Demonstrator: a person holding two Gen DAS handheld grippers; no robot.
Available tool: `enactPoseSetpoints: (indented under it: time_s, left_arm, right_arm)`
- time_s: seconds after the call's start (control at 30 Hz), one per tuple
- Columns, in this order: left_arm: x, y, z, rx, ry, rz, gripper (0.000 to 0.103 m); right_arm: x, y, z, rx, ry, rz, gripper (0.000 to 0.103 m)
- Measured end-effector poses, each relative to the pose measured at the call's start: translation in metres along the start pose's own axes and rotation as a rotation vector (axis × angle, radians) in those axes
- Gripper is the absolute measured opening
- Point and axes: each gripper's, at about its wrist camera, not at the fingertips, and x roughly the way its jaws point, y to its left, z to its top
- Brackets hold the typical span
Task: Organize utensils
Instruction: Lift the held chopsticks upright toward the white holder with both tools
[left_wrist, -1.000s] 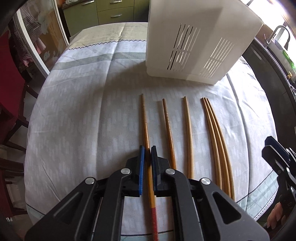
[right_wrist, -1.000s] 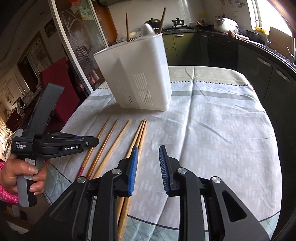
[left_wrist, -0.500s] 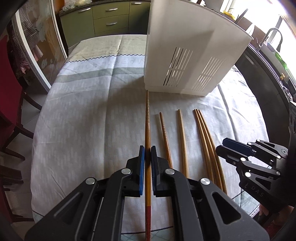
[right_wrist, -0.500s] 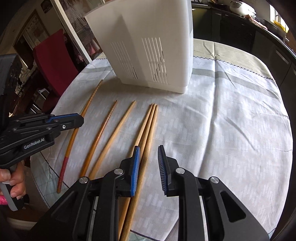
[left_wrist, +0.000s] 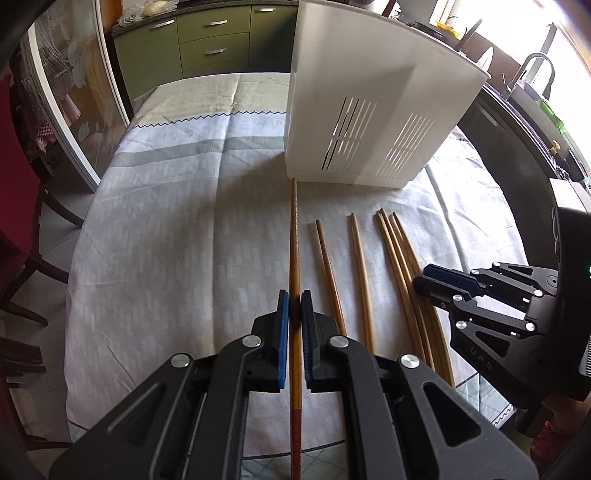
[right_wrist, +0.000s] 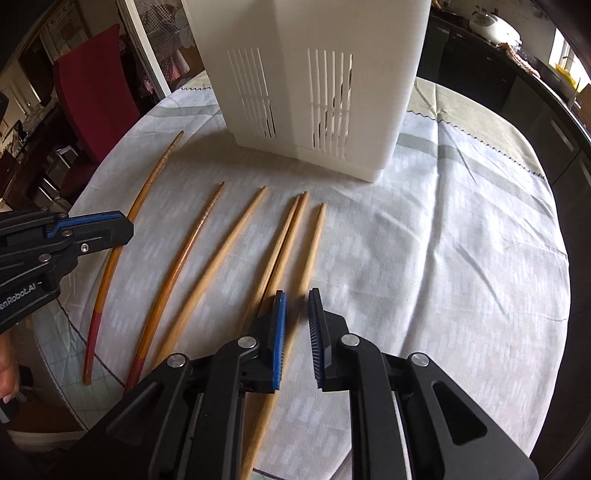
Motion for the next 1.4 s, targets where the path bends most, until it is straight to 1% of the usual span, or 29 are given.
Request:
enactPoseSetpoints:
  time_s: [0.1,0.17,0.3,0.53,0.7,0.97,1.2,1.4]
  left_arm:
    - [0.000,0.000,-0.001,0.000,-0.002,-0.002,0.007]
    - [-0.001,0.000,0.000,0.001,-0.004,-0.004,0.007]
    - [-0.006,0.000,-0.001,0.010,-0.016,-0.007,0.007]
    - [-0.024,-0.001,0.003,0.020,-0.058,-0.005,0.007]
    - [-0.041,-0.002,0.005,0.033,-0.091,-0.014,0.007]
    - [-0.064,-0.004,0.003,0.053,-0.136,-0.016,0.007]
    - [-0.079,-0.003,0.000,0.062,-0.168,-0.019,0.007]
    - [-0.095,-0.008,-0.001,0.079,-0.210,-0.023,0.007]
  right_arm:
    - [0.000,0.003,-0.003,-0.004,-0.030,-0.026,0.010]
    - [-0.002,0.001,-0.006,0.022,-0.043,-0.009,0.007]
    - [-0.020,-0.010,-0.008,0.067,-0.098,0.036,0.007]
    - [-0.080,-0.031,-0.011,0.117,-0.238,0.126,0.007]
    - [-0.116,-0.043,-0.017,0.129,-0.319,0.160,0.007]
    - [-0.151,-0.037,-0.043,0.102,-0.396,0.165,0.007]
    - [-0.170,-0.035,-0.055,0.104,-0.445,0.170,0.007]
    - [-0.177,-0.039,-0.057,0.108,-0.483,0.138,0.007]
